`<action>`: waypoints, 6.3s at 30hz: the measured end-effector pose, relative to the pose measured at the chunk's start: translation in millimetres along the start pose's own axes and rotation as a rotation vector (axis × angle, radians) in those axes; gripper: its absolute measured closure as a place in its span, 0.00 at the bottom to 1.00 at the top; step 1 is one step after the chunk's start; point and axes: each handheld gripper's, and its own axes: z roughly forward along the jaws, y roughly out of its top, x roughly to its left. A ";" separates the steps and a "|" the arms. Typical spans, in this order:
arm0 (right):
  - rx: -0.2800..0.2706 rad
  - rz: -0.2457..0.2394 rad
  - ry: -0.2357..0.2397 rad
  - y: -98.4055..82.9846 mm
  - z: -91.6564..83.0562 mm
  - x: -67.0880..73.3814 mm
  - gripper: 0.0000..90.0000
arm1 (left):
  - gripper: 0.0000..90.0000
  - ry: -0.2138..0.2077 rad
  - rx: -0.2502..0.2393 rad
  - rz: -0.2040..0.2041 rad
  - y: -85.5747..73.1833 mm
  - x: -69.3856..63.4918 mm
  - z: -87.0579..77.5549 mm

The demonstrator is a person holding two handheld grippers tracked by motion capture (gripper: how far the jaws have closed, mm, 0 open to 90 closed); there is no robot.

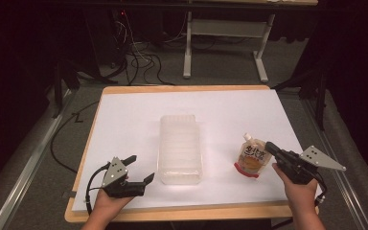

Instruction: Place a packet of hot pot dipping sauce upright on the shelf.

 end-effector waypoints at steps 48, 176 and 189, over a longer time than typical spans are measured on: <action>0.227 0.037 0.119 -33.2 20.9 0.3 1.00 | 0.15 -0.024 0.003 0.007 0.3 -3.6 0.6; 0.102 -0.099 0.529 23.0 158.1 109.3 1.00 | 0.16 -0.042 -0.001 0.011 -0.3 -3.8 -4.5; 0.114 -0.084 0.509 19.9 153.7 105.4 0.85 | 0.16 -0.042 0.005 0.014 -0.5 -4.5 -4.5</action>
